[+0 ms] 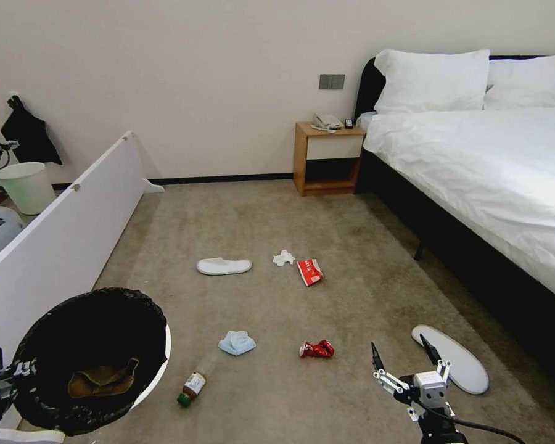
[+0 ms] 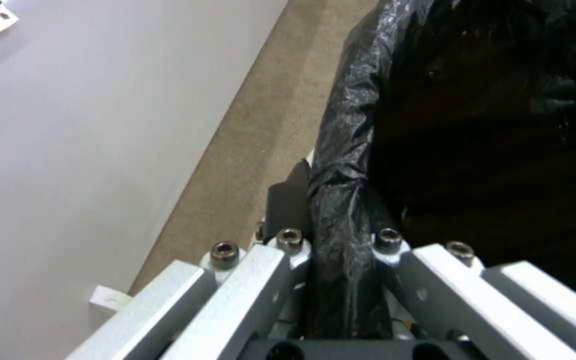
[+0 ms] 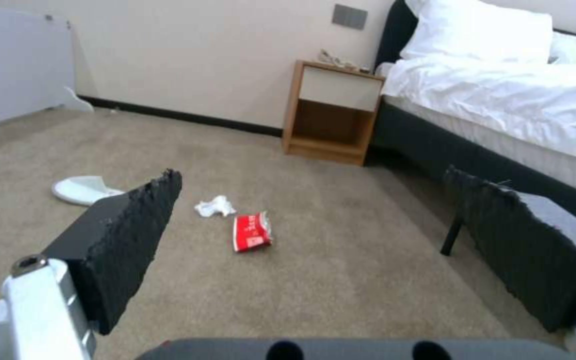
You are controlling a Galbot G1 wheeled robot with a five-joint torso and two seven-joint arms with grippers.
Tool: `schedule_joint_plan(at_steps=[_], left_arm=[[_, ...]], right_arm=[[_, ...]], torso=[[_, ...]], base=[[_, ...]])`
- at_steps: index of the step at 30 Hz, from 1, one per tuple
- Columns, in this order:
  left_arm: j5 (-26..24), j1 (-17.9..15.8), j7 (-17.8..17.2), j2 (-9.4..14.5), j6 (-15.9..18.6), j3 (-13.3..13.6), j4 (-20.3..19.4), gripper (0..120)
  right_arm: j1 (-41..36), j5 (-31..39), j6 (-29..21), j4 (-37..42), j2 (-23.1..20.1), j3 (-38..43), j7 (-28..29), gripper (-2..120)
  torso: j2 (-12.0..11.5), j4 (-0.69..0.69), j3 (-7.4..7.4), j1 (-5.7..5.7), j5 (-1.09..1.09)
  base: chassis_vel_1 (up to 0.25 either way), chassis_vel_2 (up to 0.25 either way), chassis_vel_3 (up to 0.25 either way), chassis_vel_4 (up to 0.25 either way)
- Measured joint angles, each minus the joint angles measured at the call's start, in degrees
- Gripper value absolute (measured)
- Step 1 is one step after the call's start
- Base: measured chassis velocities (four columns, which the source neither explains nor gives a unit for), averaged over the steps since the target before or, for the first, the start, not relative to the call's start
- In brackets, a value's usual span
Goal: Pick up the trash bin, then pick up the garbage from the floor and place it into the trash bin.
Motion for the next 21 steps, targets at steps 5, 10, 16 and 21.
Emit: schedule_joint_plan(at_steps=[5, 10, 16, 21], left_arm=[[0.0, -0.1, 0.0, 0.0, 0.0, 0.1, 0.0, 3], [0.3, -0.1, 0.0, -0.1, 0.0, 0.3, 0.0, 3], [0.5, -0.3, 0.0, -0.1, 0.0, 0.6, 0.0, 3], [0.7, -0.4, 0.0, -0.1, 0.0, 0.8, 0.1, 3]], right_arm=[[0.0, 0.0, 0.0, 0.0, -0.1, 0.0, 0.0, 100], [0.0, 0.0, 0.0, 0.0, -0.1, 0.0, -0.1, 100], [-0.1, 0.0, 0.0, 0.1, -0.1, 0.1, -0.1, 100], [-0.1, 0.2, 0.0, 0.2, -0.2, 0.2, -0.7, 100]], torso=[[0.0, 0.0, 0.0, 0.0, 0.0], [0.0, 0.0, 0.0, 0.0, 0.0], [0.0, 0.0, 0.0, 0.0, 0.0], [0.0, 0.0, 0.0, 0.0, 0.0]], base=[[-0.01, 0.005, 0.008, -0.003], [-0.01, 0.005, 0.008, -0.003], [0.0, 0.0, 0.0, 0.0], [0.0, 0.0, 0.0, 0.0]])
